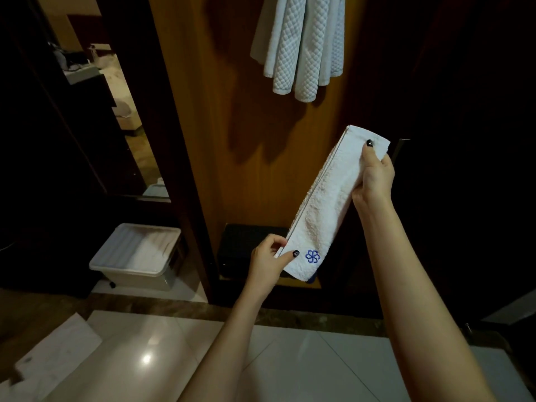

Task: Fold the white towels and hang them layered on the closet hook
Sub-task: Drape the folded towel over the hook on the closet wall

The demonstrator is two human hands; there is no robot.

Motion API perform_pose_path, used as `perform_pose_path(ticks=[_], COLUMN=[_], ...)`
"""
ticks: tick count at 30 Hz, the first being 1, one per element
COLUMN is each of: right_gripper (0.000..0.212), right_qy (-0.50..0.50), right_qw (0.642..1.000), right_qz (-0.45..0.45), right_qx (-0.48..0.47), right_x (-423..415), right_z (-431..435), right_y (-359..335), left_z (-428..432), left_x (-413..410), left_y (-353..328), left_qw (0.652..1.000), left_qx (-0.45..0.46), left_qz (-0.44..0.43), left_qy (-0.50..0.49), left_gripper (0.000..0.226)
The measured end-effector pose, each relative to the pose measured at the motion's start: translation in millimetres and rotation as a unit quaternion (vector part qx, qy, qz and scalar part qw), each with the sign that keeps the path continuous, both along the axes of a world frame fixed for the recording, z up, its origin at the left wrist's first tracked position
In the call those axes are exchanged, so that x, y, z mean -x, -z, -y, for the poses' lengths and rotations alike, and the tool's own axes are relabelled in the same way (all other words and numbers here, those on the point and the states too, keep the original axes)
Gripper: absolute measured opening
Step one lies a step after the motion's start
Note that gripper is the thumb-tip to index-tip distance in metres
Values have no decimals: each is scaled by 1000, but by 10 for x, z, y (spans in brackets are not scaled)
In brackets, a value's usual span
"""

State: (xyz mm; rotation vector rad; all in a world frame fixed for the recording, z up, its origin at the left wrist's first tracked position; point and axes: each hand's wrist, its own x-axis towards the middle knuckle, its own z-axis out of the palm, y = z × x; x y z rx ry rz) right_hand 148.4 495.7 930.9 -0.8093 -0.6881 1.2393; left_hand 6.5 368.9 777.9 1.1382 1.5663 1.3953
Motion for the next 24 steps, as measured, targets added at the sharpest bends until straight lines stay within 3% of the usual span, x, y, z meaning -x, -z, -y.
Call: perform_pose_path(ticks=[7,14,17,19,24], right_gripper=[8,13,24,23,18], right_qy=[20,28,34,49,52], right_qw=[1000,999,998,994,949], right_qz=[8,27,58,102,298], right_qx=[4,10,11,-4,-92], right_x=[-76,-111,-169,-220,-370], right_z=[-27,-71,-93,-135,-310], right_y=[45,26,11,-9,-141], left_z=[14,-106,-246,-368,-708], left_x=[84,275,426,527,923], left_y=[-85,-242,-388,-512,-931], left_qw=[990,987,991,994,994], left_qx=[-120,-136,-124,-101,-55], left_qz=[-49,-55,-10,-5,-94], left_qy=[-50,-72,-50,-30,14], left_gripper=[27,29,27,31,36])
